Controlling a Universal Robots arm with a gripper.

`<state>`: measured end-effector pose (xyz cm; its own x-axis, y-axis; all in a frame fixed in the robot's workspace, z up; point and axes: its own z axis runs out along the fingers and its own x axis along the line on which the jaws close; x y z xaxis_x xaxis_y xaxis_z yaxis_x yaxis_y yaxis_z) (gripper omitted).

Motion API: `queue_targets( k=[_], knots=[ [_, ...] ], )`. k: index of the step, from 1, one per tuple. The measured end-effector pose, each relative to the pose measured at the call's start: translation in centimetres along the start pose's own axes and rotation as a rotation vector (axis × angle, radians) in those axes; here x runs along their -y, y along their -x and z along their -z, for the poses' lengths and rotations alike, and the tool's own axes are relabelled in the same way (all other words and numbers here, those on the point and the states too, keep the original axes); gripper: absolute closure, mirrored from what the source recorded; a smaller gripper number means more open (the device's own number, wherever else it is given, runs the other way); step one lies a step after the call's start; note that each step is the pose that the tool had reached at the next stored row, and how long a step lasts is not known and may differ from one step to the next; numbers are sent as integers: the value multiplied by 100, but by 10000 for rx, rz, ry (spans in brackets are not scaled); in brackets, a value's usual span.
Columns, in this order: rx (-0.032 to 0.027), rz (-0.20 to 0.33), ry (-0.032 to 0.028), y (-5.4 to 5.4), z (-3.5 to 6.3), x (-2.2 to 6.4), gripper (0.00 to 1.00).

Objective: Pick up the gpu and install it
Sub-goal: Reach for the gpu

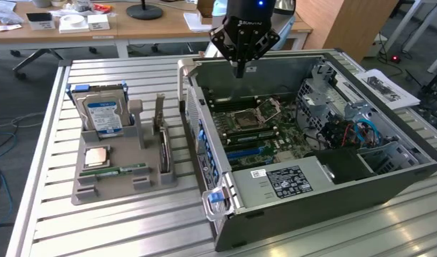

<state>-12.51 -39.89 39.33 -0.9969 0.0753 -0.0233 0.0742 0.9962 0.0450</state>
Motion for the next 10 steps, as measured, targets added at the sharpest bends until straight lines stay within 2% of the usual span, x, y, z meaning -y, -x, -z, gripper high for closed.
queue_targets(
  k=[10],
  knots=[
    [-1, 0, 0, -76, 2, 5, 89]
  ],
)
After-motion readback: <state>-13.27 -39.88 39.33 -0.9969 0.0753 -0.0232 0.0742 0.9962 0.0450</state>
